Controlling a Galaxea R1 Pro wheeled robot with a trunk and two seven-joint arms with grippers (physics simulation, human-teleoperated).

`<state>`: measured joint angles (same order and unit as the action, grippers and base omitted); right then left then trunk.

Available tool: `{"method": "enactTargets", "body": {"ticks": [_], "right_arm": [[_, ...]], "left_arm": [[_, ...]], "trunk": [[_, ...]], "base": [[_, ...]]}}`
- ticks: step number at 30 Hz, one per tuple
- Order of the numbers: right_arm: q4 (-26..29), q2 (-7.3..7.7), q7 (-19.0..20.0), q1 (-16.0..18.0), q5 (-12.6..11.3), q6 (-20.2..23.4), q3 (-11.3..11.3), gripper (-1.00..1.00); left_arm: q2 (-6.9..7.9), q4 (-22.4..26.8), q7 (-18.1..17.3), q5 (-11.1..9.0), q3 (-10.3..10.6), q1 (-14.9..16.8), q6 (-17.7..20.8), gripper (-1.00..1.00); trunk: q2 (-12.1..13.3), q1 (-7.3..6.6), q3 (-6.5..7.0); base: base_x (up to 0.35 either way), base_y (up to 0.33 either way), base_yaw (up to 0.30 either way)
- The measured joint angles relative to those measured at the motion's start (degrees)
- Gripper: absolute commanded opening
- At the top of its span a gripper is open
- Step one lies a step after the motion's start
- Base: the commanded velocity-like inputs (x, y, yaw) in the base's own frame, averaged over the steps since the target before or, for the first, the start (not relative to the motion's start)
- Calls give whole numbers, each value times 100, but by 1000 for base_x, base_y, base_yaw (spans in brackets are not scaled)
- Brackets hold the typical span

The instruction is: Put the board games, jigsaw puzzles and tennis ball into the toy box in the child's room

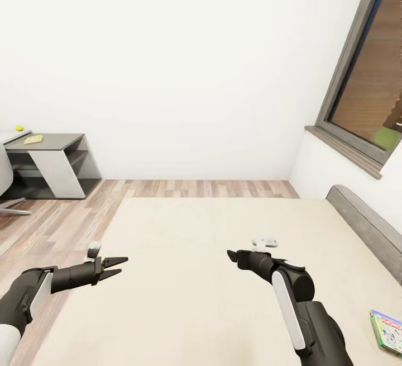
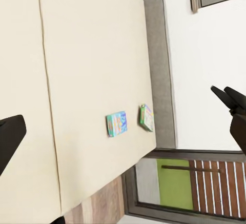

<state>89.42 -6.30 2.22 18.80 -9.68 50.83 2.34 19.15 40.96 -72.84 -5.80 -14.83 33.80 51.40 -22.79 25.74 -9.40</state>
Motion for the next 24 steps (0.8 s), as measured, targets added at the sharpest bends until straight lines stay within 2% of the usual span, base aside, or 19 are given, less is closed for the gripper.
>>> {"method": "enactTargets", "body": {"ticks": [24], "right_arm": [[1, 0, -1, -2, -9, 4, 7, 100]], "left_arm": [[0, 5, 0, 0, 0, 0, -1, 100]], "trunk": [[0, 0, 0]], "base": [[0, -246, 0]]}}
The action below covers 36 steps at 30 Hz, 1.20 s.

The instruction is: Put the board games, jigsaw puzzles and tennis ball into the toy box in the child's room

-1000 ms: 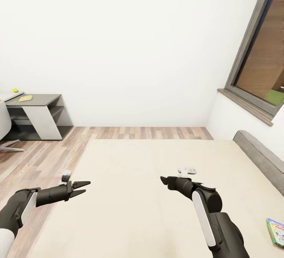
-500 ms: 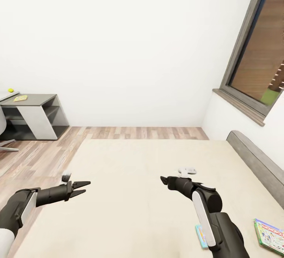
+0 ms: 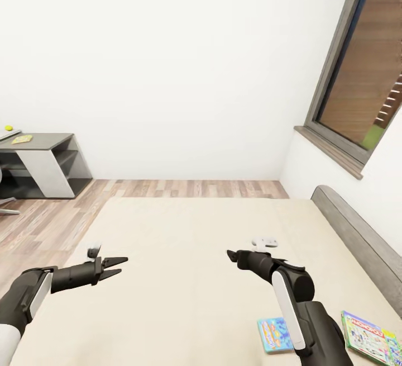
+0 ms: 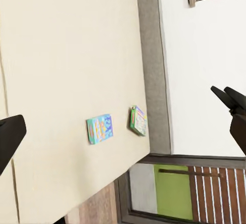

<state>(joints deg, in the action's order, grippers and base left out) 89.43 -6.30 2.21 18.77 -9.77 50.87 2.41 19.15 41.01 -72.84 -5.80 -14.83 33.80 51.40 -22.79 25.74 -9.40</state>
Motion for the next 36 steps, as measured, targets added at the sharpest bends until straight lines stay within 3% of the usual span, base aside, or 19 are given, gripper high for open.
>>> {"method": "enactTargets", "body": {"ticks": [21, 36], "right_arm": [[0, 0, 0, 1, -1, 3, 1, 100], [-1, 0, 0, 4, -1, 1, 1, 100]], "left_arm": [[0, -3, -1, 1, -4, 0, 1, 100], [0, -1, -2, 4, -10, 0, 1, 100]], "trunk": [[0, 0, 0], [-1, 0, 0]], "base": [[0, -237, 0], [0, -30, 0]]}}
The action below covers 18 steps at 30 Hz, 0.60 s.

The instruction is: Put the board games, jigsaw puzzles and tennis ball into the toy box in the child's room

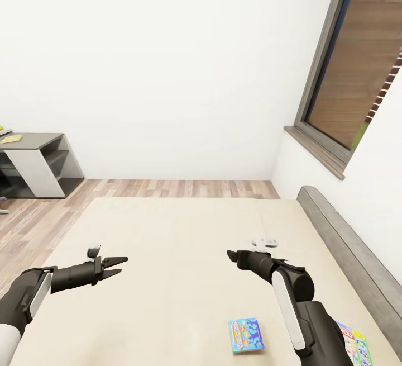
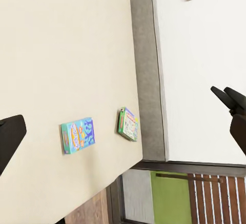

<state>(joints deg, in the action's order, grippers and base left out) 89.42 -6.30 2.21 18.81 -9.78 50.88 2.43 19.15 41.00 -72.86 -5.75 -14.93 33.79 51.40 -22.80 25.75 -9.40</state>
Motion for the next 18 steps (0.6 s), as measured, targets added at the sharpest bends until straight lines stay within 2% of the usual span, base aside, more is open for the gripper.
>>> {"method": "enactTargets", "body": {"ticks": [18], "right_arm": [[-3, 0, 3, 3, -32, 27, -24, 100]], "left_arm": [[-2, 2, 0, 0, 4, 0, -20, 100]], "trunk": [[0, 0, 0]], "base": [[0, 0, 0]]}}
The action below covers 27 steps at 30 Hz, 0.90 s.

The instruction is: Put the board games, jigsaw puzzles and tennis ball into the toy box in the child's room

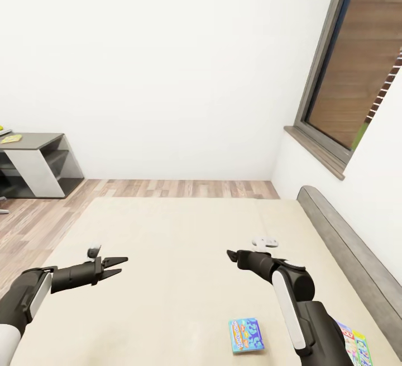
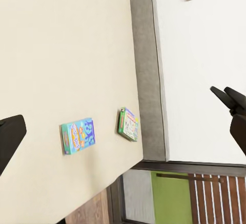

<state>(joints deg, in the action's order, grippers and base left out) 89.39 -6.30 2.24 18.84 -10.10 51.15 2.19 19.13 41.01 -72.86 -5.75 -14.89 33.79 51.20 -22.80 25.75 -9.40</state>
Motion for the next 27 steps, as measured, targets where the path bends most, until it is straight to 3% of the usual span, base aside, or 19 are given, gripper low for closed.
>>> {"method": "enactTargets", "body": {"ticks": [6, 9, 12, 13, 17, 20, 27], "right_arm": [[-221, -56, -45, 98, -17, 148, -25, 100], [-720, -72, -63, 351, -15, 323, -78, 100], [-1471, -70, -85, 713, -6, 405, -285, 100], [-1858, -67, -92, 865, 12, 406, -447, 100], [-2573, -60, -99, 1157, 14, 398, -820, 100], [-2801, -49, -102, 1270, 26, 389, -947, 100], [-2934, -30, -104, 1338, 74, 350, -1007, 100]], "left_arm": [[-47, -3, -2, -14, -3, 0, -13, 100], [-76, -4, -1, -26, -1, 0, -15, 100], [-144, -2, -19, -32, -6, 0, -21, 100], [-169, -3, -34, -35, -10, 0, -25, 100], [-231, -4, -77, -51, -18, 0, -32, 100], [-330, -3, -103, -58, -23, 0, -38, 100], [-546, 0, -115, -59, -2, 0, -32, 100]], "trunk": [[0, 0, 0], [1, 0, 0], [1, 0, 0], [2, 1, 0], [1, 0, 0], [1, 0, 0], [0, 0, 0]], "base": [[0, 0, 0], [0, 0, 0], [0, 0, 0], [0, 0, 0], [0, 0, 0], [0, 0, 0], [0, 0, 0]]}}
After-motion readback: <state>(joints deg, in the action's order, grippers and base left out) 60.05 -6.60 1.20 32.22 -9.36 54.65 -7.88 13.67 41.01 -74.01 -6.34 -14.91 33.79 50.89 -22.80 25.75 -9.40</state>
